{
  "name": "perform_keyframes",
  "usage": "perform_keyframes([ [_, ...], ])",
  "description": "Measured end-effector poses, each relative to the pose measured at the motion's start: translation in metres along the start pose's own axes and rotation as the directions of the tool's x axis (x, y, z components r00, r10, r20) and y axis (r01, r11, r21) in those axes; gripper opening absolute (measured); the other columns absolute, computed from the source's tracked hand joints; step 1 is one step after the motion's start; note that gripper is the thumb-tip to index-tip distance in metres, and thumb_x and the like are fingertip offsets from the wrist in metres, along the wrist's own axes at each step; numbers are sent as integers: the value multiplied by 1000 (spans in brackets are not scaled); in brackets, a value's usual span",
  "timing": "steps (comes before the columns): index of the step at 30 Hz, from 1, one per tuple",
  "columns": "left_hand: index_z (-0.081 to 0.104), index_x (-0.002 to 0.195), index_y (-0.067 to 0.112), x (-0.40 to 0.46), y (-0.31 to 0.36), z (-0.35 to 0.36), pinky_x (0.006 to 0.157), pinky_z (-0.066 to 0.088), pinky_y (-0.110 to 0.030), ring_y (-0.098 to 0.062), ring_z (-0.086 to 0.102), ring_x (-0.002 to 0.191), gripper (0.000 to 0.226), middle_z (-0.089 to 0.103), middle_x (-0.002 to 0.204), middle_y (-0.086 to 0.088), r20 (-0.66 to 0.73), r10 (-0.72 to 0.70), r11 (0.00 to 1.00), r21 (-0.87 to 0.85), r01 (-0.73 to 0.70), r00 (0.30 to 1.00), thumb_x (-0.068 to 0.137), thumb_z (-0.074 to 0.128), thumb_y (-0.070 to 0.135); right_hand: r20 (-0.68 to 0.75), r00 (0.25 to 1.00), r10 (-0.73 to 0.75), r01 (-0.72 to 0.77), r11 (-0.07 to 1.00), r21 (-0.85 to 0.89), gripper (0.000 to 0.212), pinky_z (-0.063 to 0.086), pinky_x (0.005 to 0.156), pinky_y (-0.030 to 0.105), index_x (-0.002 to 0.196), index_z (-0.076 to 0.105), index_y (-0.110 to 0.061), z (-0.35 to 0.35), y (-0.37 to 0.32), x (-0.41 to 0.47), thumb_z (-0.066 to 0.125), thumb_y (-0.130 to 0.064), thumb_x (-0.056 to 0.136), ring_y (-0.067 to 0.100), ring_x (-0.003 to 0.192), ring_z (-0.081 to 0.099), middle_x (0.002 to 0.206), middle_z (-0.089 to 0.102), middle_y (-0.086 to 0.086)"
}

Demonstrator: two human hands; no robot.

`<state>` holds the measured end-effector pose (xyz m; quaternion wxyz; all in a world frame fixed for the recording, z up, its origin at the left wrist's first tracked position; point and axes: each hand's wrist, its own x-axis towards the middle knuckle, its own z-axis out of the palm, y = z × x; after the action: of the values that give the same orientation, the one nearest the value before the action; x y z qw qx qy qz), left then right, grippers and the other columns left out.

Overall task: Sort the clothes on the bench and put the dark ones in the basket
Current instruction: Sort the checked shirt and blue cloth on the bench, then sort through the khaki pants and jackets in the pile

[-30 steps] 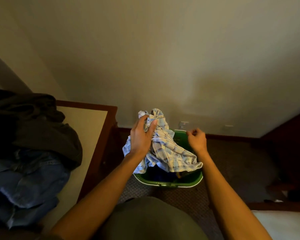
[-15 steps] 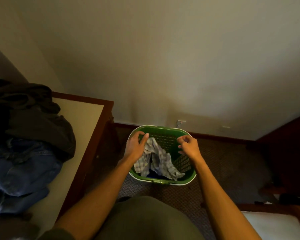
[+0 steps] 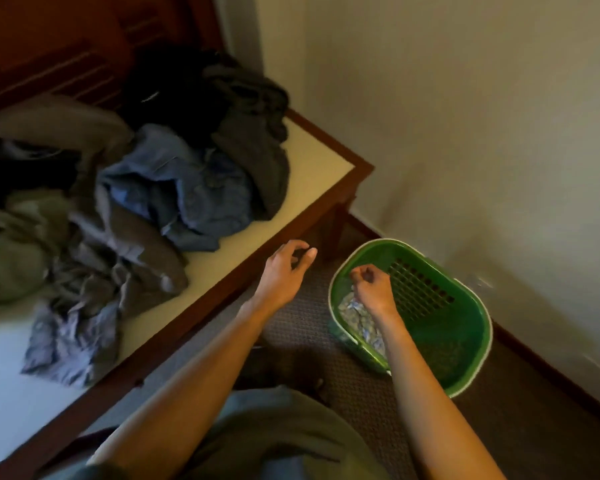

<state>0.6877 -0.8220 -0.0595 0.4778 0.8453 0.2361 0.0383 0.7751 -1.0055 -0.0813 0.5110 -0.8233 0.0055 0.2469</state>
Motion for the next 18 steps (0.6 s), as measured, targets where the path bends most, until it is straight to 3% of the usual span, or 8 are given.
perform_keyframes([
  [3,60,123,26,-21,-21,-42,85,50,-22,-7,64,102,35,65,116,9,-142,-46,999,-9,45,989,100,51,51,129,990,-56,64,996,-55,11,50,61,33,90,65,-6,44,-19,-1,56,-10,96,16,63,57,72,60,5],
  [5,61,122,24,-34,-37,-71,80,49,-17,-7,64,99,34,66,114,8,-242,-76,997,-13,75,967,100,52,49,228,970,-86,109,990,-87,10,56,74,47,90,66,-12,77,-32,-2,58,-14,95,19,71,62,75,62,4],
  [7,62,120,25,-45,-54,-102,76,47,-15,-6,64,97,34,67,112,8,-344,-115,993,-18,116,932,100,51,50,310,944,-115,156,981,-113,10,56,81,53,85,66,-20,110,-48,-6,60,-18,94,22,79,65,78,65,1],
  [12,63,108,28,-68,-98,-176,79,51,-31,-10,63,88,33,68,94,8,-539,-157,985,-29,168,828,100,45,56,419,881,-221,298,946,-126,14,58,79,51,78,63,-25,196,-89,-27,63,-22,91,23,80,66,76,65,0],
  [18,64,111,21,-86,-151,-261,80,47,-31,-14,63,89,30,68,97,4,-604,-179,979,-30,202,777,102,49,46,508,804,-309,416,903,-110,12,55,75,43,83,66,-18,302,-133,-65,62,-18,94,22,81,65,82,66,1],
])
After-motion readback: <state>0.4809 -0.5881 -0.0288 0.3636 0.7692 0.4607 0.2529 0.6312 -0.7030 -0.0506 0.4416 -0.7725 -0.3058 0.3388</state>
